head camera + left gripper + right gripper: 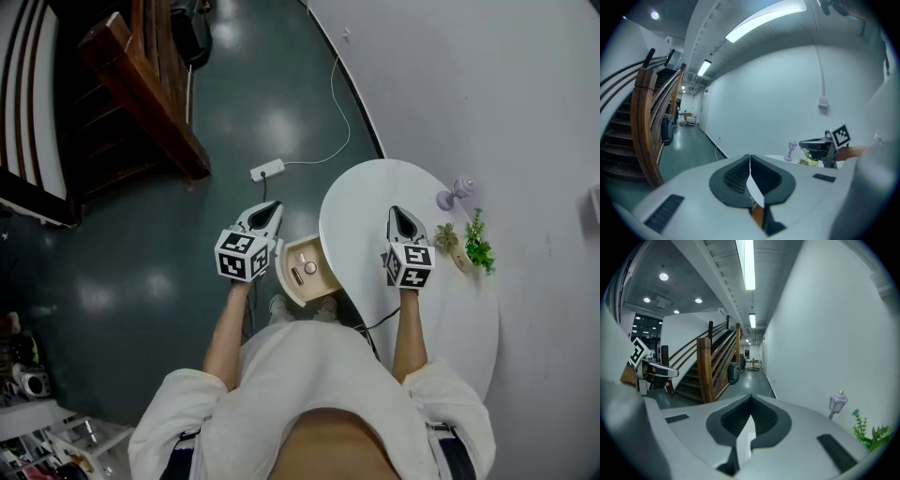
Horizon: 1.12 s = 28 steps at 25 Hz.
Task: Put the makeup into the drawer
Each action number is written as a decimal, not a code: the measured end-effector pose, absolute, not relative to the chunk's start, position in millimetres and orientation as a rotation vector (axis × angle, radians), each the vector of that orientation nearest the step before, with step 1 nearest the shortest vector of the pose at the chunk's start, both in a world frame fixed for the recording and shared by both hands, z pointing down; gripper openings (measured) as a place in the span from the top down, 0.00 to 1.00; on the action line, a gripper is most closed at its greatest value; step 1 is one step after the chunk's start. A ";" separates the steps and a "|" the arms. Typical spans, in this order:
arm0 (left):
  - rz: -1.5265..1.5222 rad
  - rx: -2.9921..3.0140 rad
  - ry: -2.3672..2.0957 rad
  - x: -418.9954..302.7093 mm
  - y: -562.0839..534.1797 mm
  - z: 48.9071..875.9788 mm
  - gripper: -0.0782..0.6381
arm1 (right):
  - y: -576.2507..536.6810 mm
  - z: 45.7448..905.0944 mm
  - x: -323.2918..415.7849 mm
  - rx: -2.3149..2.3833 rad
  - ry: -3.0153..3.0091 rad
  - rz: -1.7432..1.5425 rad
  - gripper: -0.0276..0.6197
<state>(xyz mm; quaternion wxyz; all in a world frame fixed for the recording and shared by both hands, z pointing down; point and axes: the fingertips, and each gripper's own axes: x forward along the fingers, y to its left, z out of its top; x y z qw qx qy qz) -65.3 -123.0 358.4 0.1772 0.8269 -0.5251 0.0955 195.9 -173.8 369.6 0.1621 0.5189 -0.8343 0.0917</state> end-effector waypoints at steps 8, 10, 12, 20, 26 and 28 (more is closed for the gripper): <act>0.263 2.360 -1.496 -66.6 -123.4 348.4 0.87 | -170.2 358.5 194.6 1.483 -2.394 0.236 0.96; 0.264 2.361 -1.491 -67.5 -123.2 348.1 0.87 | -169.0 356.6 193.8 1.489 -2.391 0.235 0.96; 0.265 2.357 -1.487 -68.9 -122.1 349.2 0.87 | -167.6 355.8 192.5 1.487 -2.389 0.233 0.96; 0.259 2.356 -1.481 -65.1 -127.3 352.9 0.87 | -168.0 363.7 191.9 1.467 -2.385 0.252 0.96; 0.263 2.362 -1.475 -63.2 -132.2 351.8 0.87 | -167.1 368.2 190.1 1.456 -2.380 0.275 0.96; 0.263 2.364 -1.473 -61.8 -133.4 351.7 0.87 | -169.1 369.0 192.0 1.466 -2.381 0.269 0.96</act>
